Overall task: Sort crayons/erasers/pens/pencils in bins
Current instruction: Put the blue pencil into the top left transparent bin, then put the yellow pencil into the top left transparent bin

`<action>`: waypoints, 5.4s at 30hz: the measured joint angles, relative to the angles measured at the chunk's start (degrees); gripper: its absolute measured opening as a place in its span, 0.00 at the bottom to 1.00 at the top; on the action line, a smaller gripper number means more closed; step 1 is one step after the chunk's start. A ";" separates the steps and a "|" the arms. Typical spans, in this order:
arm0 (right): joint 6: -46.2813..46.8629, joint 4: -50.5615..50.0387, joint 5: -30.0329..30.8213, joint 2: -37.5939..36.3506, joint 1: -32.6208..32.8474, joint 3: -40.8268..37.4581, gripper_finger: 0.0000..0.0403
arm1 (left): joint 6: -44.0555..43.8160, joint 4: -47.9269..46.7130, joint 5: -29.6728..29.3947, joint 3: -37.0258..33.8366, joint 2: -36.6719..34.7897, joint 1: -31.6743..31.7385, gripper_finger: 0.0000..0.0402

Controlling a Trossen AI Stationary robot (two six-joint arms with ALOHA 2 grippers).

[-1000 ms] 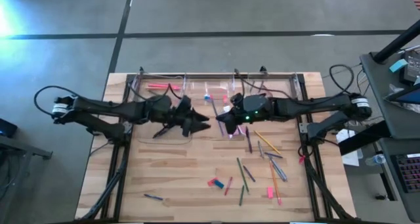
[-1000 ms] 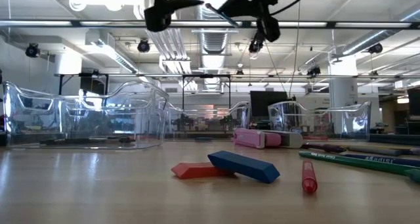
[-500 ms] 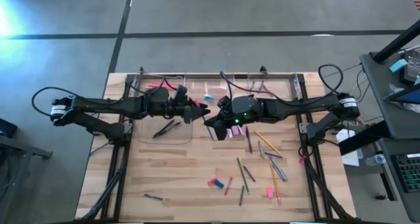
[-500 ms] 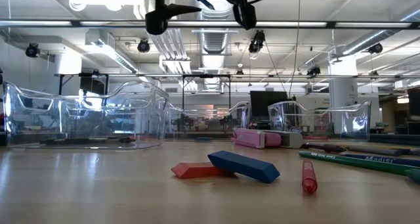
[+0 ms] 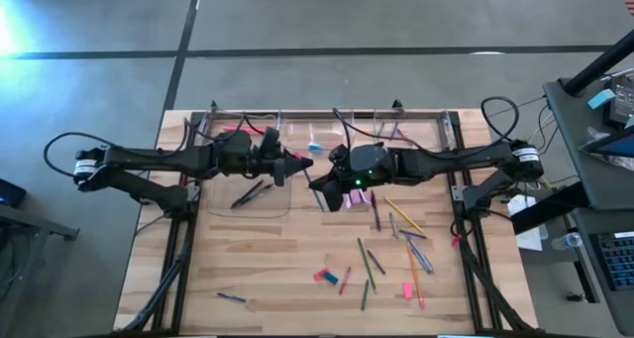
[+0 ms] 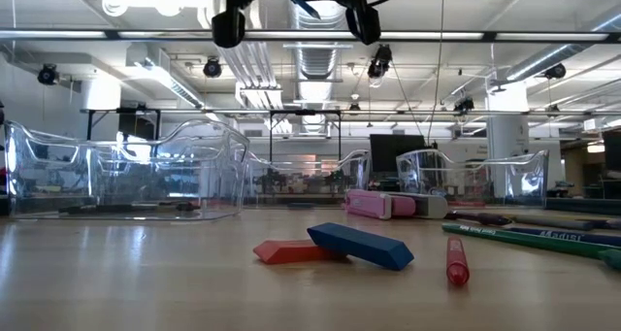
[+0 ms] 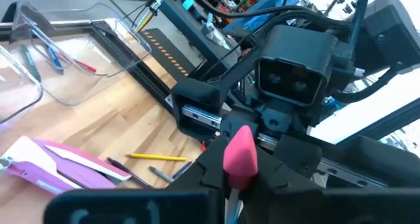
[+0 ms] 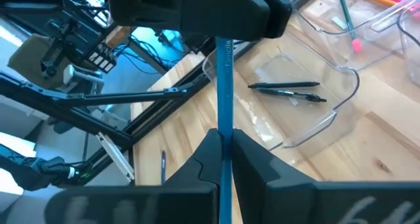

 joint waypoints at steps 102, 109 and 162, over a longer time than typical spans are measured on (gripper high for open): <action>20.24 -24.53 5.20 -11.35 -2.90 -39.03 0.54 | 24.47 -14.12 16.54 -2.84 -27.82 25.14 0.47; 19.79 -22.45 5.31 -11.36 -4.04 -42.22 0.54 | 28.30 -14.38 15.06 -2.84 -27.56 22.50 0.45; 18.17 0.14 12.77 -31.85 -4.15 -39.23 0.03 | 17.05 5.02 18.34 -2.71 4.84 5.16 0.53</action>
